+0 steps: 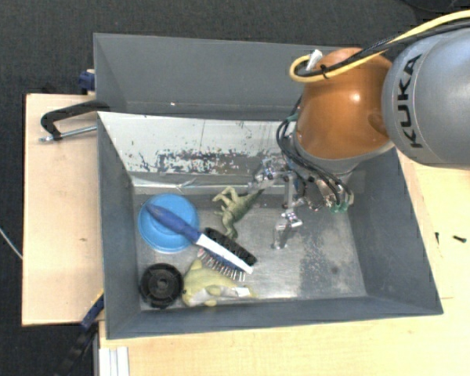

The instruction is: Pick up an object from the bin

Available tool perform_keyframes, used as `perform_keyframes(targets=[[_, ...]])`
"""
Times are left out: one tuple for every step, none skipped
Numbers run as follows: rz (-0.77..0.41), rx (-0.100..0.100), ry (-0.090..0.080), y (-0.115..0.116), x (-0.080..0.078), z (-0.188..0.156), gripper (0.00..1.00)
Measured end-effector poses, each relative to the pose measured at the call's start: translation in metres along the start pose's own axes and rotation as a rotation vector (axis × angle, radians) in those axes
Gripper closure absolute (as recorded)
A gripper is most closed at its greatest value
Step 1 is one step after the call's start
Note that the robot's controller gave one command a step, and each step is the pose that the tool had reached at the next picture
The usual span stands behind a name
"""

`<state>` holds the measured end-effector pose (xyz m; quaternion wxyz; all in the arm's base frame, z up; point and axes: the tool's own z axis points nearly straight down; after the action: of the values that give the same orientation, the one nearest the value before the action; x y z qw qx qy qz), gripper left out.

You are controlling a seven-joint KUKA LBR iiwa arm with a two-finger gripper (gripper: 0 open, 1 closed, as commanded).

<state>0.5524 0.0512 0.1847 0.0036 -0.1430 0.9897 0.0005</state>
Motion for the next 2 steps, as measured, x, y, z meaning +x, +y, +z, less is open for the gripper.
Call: perform_keyframes(targets=[[-0.509,-0.002,0.001,0.0017,-0.0519,0.1124,0.0],[-0.508,0.0,-0.013,0.0027,-0.0557,0.1087,1.0]])
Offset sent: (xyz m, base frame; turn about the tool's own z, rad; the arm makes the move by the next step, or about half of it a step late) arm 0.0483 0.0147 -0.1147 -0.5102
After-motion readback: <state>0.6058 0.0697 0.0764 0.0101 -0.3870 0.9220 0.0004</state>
